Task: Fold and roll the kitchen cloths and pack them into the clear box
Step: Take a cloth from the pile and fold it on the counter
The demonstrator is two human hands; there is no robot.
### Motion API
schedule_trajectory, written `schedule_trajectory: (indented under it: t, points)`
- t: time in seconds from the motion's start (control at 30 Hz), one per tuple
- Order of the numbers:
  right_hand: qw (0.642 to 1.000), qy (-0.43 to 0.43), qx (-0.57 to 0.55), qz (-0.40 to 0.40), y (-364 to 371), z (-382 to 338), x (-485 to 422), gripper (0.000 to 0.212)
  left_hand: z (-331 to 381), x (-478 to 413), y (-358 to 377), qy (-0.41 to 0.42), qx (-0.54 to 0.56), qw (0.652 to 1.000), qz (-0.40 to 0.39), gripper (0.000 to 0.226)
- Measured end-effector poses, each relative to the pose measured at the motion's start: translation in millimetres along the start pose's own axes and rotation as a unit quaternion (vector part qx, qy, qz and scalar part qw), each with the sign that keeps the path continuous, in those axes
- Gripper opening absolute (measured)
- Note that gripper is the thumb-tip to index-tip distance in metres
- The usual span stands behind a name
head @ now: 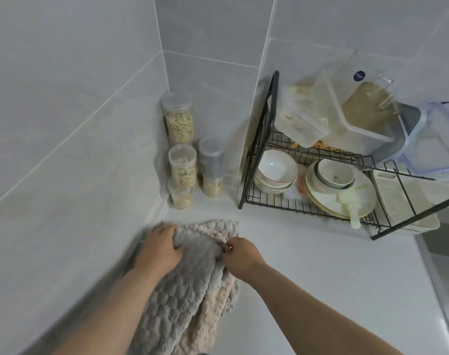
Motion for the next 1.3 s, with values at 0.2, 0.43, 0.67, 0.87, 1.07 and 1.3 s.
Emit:
schedule_trajectory:
  t: [0.2,0.43,0.67,0.87,1.07,1.3]
  points:
    - [0.999,-0.004,0.01,0.039,1,18,2,0.016,6,3,-10,0.04,0.002,0.997,0.067,0.021]
    - [0.995,-0.031,-0.062,0.07,-6,44,21,0.024,3,21,-38,0.025,0.014,0.987,0.161,0.024]
    - [0.969,-0.104,-0.16,0.154,-77,37,91,0.021,46,73,-114,0.051,0.066,0.964,0.251,0.016]
    - [0.94,-0.112,-0.202,0.252,-175,66,161,0.021,141,98,-155,0.169,0.102,0.945,0.262,0.013]
    - [0.899,-0.103,-0.232,0.355,-251,118,198,0.02,236,89,-136,0.318,0.073,0.913,0.246,0.022]
    - [0.925,-0.052,-0.161,0.339,-218,194,209,0.019,241,102,-40,0.361,0.034,0.917,0.165,0.028]
Point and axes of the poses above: each hand's wrist, its own x-axis away from the middle knuckle, its own y-axis out of the palm, z = x × y, the point moved 8 cm from there along -x, towards the middle knuckle, and after that the axes turned 1 degree about -y, right-handed, at the moved point
